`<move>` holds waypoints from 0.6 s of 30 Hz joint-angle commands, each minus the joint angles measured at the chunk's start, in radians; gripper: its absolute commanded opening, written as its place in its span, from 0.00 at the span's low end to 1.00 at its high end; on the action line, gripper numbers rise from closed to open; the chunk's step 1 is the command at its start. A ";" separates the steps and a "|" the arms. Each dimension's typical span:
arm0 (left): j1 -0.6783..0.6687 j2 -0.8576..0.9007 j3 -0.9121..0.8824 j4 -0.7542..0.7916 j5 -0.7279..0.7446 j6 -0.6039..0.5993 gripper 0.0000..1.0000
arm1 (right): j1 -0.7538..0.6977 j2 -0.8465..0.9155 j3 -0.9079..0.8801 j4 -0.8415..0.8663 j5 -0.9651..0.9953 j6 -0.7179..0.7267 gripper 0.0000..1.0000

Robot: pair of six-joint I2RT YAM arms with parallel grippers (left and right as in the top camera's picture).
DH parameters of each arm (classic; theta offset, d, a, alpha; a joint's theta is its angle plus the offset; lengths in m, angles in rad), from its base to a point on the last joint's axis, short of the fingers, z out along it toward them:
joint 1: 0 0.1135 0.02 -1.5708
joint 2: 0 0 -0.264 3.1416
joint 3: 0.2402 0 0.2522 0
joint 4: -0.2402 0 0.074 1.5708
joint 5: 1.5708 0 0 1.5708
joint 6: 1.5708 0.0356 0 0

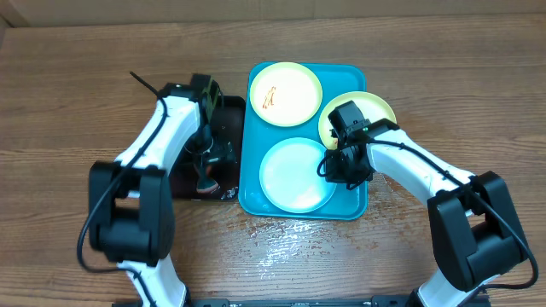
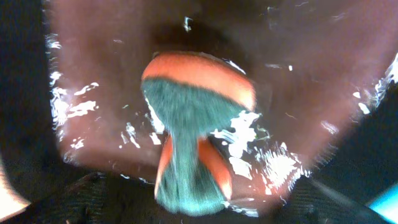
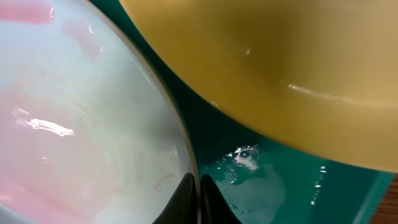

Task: Clean dirty plates on tray and stack at the side
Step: 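Return the sponge to the black tray with the left gripper, then lift the pale blue plate off the teal tray with the right gripper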

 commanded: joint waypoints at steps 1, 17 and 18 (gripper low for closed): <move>0.013 -0.159 0.078 -0.024 0.023 0.016 1.00 | 0.005 -0.067 0.127 -0.064 0.106 -0.034 0.04; 0.162 -0.581 0.187 -0.075 0.182 0.033 1.00 | 0.275 -0.074 0.439 0.124 0.366 -0.238 0.04; 0.162 -0.592 0.187 -0.078 0.182 0.039 1.00 | 0.296 -0.065 0.439 0.161 0.367 -0.238 0.04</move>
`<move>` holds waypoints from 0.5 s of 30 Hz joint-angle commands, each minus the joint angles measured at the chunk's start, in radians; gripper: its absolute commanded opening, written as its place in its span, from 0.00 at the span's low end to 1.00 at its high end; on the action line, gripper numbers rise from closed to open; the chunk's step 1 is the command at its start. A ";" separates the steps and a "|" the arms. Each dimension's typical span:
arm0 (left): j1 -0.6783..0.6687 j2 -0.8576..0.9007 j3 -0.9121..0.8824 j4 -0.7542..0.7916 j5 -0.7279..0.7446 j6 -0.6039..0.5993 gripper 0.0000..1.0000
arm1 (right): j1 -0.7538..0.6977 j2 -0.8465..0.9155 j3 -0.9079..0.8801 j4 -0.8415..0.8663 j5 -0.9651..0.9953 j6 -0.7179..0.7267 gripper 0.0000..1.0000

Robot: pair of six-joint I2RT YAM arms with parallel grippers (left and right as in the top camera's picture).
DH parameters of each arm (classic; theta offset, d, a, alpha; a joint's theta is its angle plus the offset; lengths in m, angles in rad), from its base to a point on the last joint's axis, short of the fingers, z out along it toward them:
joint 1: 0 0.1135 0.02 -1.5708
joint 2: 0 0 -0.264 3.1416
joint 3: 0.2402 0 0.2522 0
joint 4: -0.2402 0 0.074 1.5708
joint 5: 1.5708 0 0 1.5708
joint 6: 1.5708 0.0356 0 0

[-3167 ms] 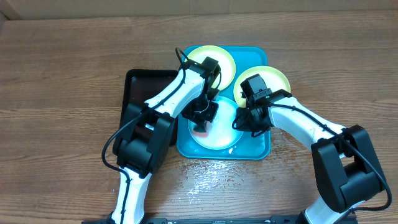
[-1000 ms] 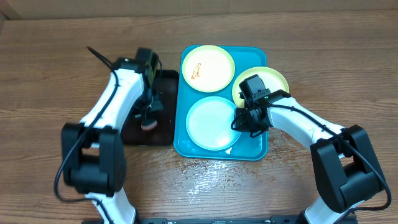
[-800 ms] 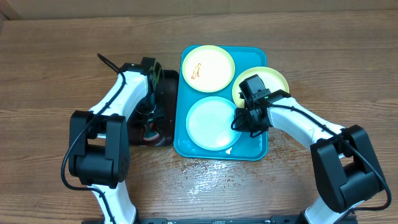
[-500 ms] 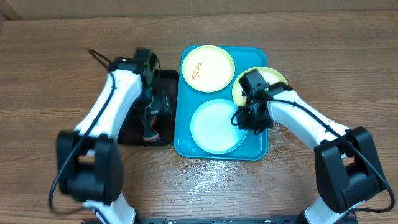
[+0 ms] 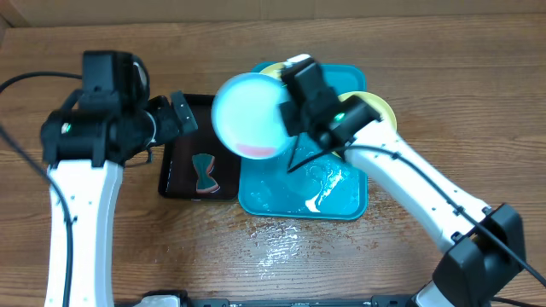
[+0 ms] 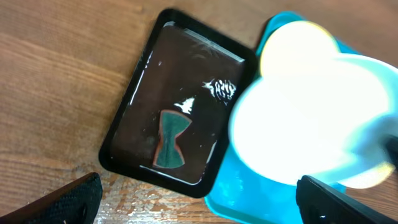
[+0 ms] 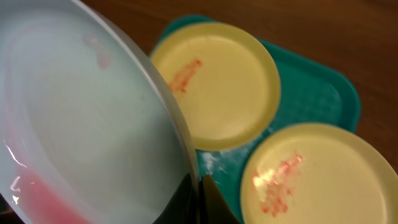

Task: Clean dirty plates on tray and stack at the side
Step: 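Lift the pale blue plate off the teal tray with the right gripper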

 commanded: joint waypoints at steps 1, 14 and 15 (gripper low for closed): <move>0.001 -0.063 0.021 -0.009 0.040 0.034 1.00 | 0.086 0.008 0.034 0.103 0.036 -0.016 0.04; 0.001 -0.079 0.021 -0.067 0.027 0.042 1.00 | 0.255 0.109 0.035 0.266 0.440 -0.013 0.04; 0.001 -0.079 0.021 -0.067 0.014 0.042 1.00 | 0.267 0.107 0.035 0.268 0.480 -0.013 0.04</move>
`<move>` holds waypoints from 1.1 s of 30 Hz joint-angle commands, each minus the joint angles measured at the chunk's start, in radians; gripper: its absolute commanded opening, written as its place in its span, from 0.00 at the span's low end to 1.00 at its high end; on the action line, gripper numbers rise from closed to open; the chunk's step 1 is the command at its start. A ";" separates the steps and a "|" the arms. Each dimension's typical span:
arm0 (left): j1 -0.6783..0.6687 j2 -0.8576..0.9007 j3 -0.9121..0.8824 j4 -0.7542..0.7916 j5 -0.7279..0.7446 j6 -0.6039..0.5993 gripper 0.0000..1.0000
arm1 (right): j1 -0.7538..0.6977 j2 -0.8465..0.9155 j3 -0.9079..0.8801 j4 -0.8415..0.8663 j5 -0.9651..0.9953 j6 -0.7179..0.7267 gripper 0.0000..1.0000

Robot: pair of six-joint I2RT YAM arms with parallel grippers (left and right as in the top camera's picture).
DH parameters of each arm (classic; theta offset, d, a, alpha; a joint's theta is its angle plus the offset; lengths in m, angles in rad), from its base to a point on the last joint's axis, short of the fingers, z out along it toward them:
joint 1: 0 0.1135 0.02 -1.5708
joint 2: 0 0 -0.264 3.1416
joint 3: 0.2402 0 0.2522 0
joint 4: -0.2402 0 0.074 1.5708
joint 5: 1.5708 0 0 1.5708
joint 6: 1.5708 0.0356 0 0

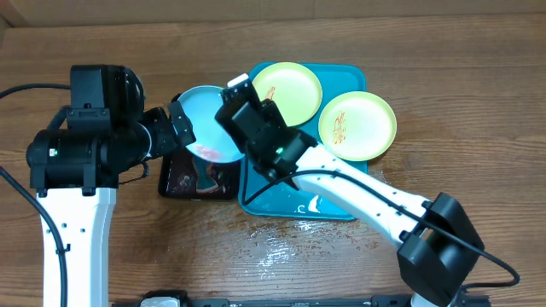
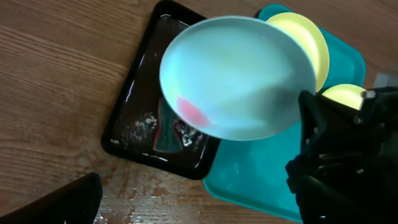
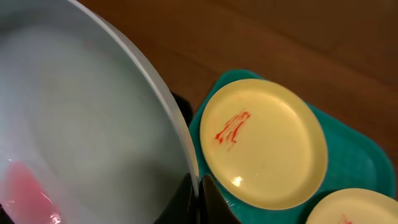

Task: Clean dirty plates on tray and stack at the side
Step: 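Lift the pale blue plate off the teal tray with the right gripper, then carry the pale blue plate right and set it on the table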

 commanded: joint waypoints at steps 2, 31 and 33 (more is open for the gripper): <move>0.001 -0.003 0.016 -0.001 -0.020 0.027 1.00 | 0.055 -0.029 0.026 0.022 0.237 0.000 0.04; 0.001 -0.003 0.016 0.000 -0.030 0.027 1.00 | 0.212 -0.032 0.026 0.024 0.592 -0.078 0.04; 0.001 -0.003 0.016 0.000 -0.031 0.027 1.00 | 0.212 -0.032 0.026 0.024 0.592 -0.078 0.04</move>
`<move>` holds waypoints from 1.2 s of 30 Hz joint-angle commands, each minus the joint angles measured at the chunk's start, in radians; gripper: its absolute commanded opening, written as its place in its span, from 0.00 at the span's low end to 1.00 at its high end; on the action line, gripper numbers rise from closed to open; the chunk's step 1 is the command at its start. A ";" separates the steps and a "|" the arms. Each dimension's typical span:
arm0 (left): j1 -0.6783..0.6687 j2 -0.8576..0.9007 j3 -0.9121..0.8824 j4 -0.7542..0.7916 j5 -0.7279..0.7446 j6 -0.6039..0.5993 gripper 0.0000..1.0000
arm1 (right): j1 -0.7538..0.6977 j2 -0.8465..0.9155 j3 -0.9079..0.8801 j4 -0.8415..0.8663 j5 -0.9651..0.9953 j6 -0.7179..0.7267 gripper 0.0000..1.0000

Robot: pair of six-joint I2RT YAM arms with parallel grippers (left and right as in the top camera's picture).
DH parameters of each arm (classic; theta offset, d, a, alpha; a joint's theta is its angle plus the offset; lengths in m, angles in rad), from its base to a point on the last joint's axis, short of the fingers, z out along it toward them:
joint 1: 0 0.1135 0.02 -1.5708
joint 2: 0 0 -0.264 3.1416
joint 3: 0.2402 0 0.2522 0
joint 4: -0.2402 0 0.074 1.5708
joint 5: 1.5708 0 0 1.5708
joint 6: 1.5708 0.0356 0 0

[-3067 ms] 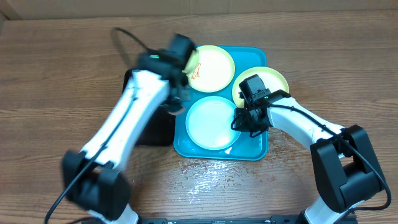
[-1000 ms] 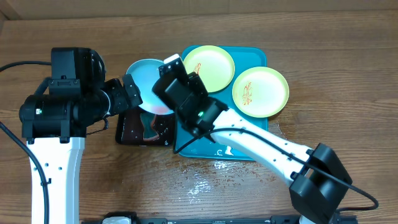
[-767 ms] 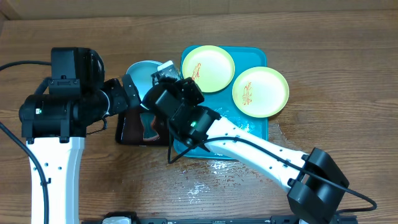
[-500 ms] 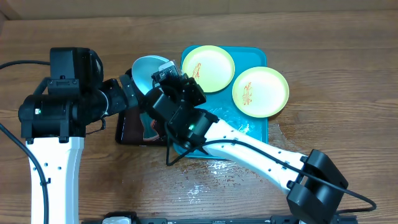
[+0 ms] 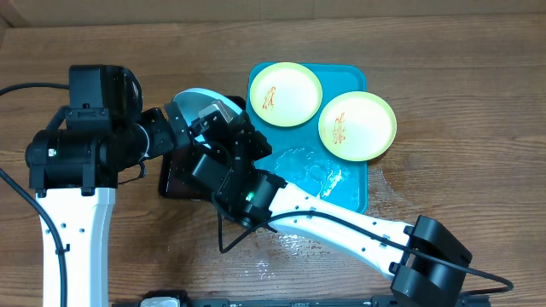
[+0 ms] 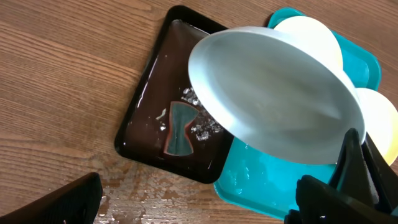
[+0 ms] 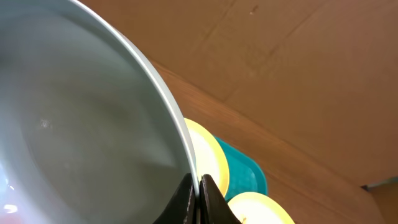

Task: Clean dirty plates on tray and stack at the side
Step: 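Carry the pale blue plate right and set it on the table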

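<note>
My right gripper [image 7: 199, 184] is shut on the rim of a pale blue plate [image 6: 273, 106], which it holds steeply tilted above the black tray [image 6: 142, 127]. An orange and green sponge [image 6: 179, 129] lies in that tray beside white splashes. My left gripper [image 6: 199, 186] hangs high above the table's front, open and holding nothing. Two yellow plates with red smears [image 5: 284, 94] [image 5: 357, 125] rest on the teal tray [image 5: 345, 183], the right one overhanging its edge. In the overhead view the tilted blue plate [image 5: 198, 97] shows only as a sliver.
The right arm [image 5: 341, 217] stretches from the lower right across the teal tray's front. Water glistens on the teal tray and on the wood [image 5: 281, 243] in front of it. Bare wooden table lies to the far left and right.
The blue plate stood gently tilted over the black tray with a pink puddle in it. It is now tilted much steeper, further left, and no pink shows. The left gripper has hardly moved.
First my left gripper was low over the sponge in the black tray and my right was shut on the blue plate's rim on the teal tray. Then the left was raised and open, and the plate was up. The plate stood over the black tray, now steeply tipped.
</note>
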 commanded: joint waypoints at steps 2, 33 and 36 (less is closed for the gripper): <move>-0.005 -0.003 0.016 0.001 0.010 0.010 1.00 | -0.003 -0.031 0.024 0.010 0.032 -0.001 0.04; -0.006 -0.003 0.016 0.001 0.010 0.010 1.00 | -0.685 -0.163 0.041 -0.292 -1.230 0.421 0.04; -0.006 -0.003 0.016 0.001 0.010 0.010 1.00 | -0.870 -0.225 0.041 -0.342 -1.386 0.397 0.04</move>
